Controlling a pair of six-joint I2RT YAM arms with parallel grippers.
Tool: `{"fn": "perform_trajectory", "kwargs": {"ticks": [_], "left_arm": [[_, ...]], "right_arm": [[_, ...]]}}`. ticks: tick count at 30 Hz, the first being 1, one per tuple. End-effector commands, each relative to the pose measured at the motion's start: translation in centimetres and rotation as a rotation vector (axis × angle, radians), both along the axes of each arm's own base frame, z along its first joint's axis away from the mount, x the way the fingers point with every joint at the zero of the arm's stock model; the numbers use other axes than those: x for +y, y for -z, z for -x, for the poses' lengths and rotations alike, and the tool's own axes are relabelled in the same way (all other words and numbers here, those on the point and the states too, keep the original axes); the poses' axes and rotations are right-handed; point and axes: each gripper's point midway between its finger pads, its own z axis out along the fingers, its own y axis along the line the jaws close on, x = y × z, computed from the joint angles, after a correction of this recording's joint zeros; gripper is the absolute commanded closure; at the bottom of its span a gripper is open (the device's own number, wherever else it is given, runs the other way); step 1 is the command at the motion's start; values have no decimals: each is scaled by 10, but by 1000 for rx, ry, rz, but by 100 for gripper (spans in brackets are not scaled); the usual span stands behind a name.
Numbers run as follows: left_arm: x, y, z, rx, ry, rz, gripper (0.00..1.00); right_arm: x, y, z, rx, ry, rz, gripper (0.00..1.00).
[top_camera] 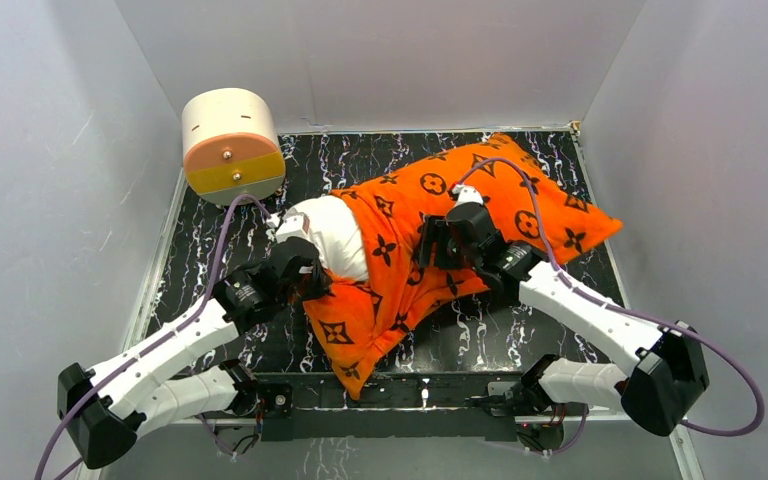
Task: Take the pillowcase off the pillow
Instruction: Remove the pillow from the pillowcase.
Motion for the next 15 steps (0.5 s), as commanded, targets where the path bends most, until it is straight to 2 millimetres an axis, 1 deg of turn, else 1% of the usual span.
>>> {"fn": "perform_trajectory", "kwargs": {"ticks": [1,2,3,6,7,9,10,11,12,15], "left_arm": [[17,-10,4,-19,8,-76,100],[15,-11,5,-18,19,-71,100],[11,-13,6,-18,41,-62,100],[1,-18,11,-12,109,-42,100],[0,-21,12,-10,115,-34,90],[1,-29,12,-22,101,-16,60],[2,-36,12,-40,94,2,41],[3,-40,12,-52,88,15,26],[5,-48,12,-72,83,35,19],[9,-65,13,-118,73,62,10]], "right_arm": [[39,-56,-3,-124,-188,-137,25],[39,-62,1,-134,-211,-144,24],[38,-76,9,-165,-240,-174,23],[46,-109,37,-258,-389,-270,23],[49,-119,45,-286,-423,-293,24],[56,-132,61,-331,-499,-323,24],[61,-136,67,-346,-536,-331,25],[67,-137,73,-352,-574,-334,25],[74,-137,79,-352,-613,-333,25],[98,-129,96,-338,-719,-312,28]]}}
